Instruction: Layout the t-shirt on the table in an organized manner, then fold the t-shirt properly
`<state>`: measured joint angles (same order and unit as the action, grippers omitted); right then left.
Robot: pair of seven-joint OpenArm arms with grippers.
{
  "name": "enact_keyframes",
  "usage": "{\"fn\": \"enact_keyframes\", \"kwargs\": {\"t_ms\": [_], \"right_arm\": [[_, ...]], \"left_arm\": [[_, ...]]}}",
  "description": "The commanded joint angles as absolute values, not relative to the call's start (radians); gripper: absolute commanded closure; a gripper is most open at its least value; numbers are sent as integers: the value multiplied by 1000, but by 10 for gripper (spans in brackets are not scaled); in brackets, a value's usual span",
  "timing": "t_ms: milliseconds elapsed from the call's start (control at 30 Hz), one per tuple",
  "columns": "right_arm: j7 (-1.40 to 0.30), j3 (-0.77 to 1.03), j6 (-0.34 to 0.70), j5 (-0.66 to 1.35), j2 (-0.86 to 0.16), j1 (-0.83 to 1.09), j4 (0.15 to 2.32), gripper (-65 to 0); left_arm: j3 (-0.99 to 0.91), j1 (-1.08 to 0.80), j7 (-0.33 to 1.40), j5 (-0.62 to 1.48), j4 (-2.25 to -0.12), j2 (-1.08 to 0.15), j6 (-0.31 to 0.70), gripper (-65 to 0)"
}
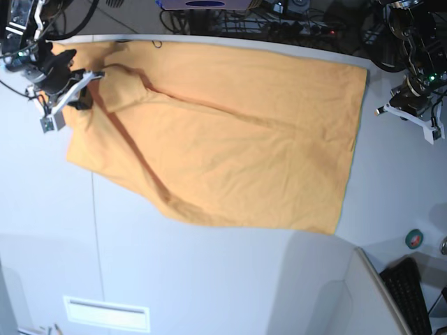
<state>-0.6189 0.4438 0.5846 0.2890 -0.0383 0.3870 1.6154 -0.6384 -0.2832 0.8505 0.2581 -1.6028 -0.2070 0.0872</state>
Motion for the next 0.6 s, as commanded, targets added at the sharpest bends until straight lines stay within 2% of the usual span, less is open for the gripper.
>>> {"fn": "enact_keyframes", "kwargs": {"t_ms": [0,233,267,333,400,467,567], "right_arm": [[-596,446,585,302,-42,390,1629,0],[-641,446,587,302,-27,384,1561,0],[-653,449,587,302,-27,383,1572,-23],[-657,455,604,306,-27,386,1618,-167],[-657,464,653,348,-25,389,1672,-252],[-662,519,673,401,-25,372,1702,-272],[-702,591,638,414,-30,252,1658,-272]], "left_arm": [[-642,-278,837,255,-1618,-223,87,0],[-572,-278,837,255,-1618,-226,84,0],[-570,-278,837,255,-1618,-225,84,0],[-567,-278,837,255,-1618,-222,84,0],[-567,-272,837,255,-1618,-222,82,0],[-570,-269,837,255,-1618,-222,82,0],[-573,-271,837,255,-1618,-225,82,0]]}}
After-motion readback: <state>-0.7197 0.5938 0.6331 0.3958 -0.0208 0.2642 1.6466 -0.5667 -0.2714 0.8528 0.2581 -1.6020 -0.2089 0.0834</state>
